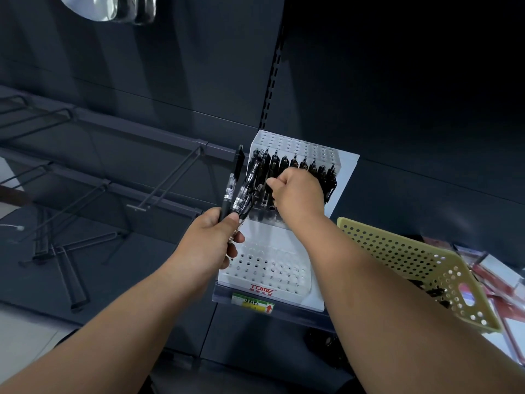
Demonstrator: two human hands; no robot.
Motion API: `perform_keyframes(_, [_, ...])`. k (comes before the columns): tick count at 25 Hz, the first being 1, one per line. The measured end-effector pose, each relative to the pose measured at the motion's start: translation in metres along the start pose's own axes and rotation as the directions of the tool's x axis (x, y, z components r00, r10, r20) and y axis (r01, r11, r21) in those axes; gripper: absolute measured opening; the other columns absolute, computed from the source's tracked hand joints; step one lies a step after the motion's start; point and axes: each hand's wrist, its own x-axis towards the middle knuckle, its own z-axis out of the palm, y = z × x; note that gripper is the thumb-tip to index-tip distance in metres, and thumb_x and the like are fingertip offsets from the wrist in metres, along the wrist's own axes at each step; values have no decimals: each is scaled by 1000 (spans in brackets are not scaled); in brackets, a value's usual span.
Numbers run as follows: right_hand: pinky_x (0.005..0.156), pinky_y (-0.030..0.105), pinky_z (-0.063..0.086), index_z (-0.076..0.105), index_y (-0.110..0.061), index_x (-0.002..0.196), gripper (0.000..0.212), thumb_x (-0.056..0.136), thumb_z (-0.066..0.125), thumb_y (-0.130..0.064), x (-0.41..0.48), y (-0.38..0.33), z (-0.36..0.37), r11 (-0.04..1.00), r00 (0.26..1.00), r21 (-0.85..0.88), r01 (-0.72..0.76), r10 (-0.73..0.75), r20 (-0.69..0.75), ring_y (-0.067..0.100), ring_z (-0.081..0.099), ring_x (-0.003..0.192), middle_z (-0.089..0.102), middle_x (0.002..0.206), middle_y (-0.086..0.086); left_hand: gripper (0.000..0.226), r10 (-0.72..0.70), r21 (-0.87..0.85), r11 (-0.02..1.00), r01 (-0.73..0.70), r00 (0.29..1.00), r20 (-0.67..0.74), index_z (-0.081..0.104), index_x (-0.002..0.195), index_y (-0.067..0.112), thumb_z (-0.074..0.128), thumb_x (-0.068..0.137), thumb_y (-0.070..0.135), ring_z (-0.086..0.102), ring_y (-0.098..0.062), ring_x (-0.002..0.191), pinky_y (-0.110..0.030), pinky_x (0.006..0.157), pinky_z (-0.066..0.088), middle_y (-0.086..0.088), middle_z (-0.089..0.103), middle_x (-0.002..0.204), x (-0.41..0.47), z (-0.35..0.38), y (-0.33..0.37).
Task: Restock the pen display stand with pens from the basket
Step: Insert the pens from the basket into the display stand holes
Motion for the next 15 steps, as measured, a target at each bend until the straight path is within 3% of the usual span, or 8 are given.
perform_keyframes(3, [68, 41, 58, 60, -15, 77, 27, 95, 58, -36, -23, 0, -7, 941, 996, 326, -90, 94, 3, 18, 66, 64, 68, 75, 3, 17, 5, -40, 999, -4, 1000, 10, 60, 87, 19, 48, 99, 23, 48, -11, 52, -22, 47, 35, -2, 61, 70, -3, 1, 3])
perform_keyframes(6, [63, 29, 50, 65, -13, 93, 25, 98, 53, -35, -53, -6, -12, 675, 939, 657, -336, 189, 286, 11, 61, 67, 68, 84, 1, 14, 3, -58, 998, -3, 1000, 16, 60, 90, 18, 49, 98, 23, 49, -10, 49, -23, 48, 36, -3, 64, 66, -5, 6, 3])
perform_keyframes(8, [64, 26, 46, 66, -14, 97, 22, 98, 54, -31, -64, -8, -16, 516, 889, 735, -441, 138, 436, 13, 61, 73, 69, 87, 1, 13, 13, -52, 999, -12, 1000, 22, 60, 93, 18, 49, 98, 23, 51, -10, 49, -23, 48, 36, -2, 65, 65, -6, 11, 4])
perform_keyframes(10, [64, 25, 44, 67, -15, 95, 14, 98, 56, -23, -68, -9, -20, 425, 875, 776, -467, 93, 475, 12, 60, 71, 70, 84, 0, 11, 40, -23, 999, -40, 999, 15, 60, 94, 19, 50, 98, 23, 52, -10, 52, -24, 49, 37, -1, 65, 65, -5, 15, 4])
perform_keyframes(15, [64, 23, 48, 66, -17, 91, 7, 95, 62, -21, -71, -4, -29, 393, 869, 778, -490, 143, 474, 9, 58, 68, 67, 74, -5, 6, 117, 57, 992, -116, 993, -15, 59, 94, 19, 54, 96, 21, 55, -11, 68, -25, 59, 38, -1, 64, 78, -3, 22, 5])
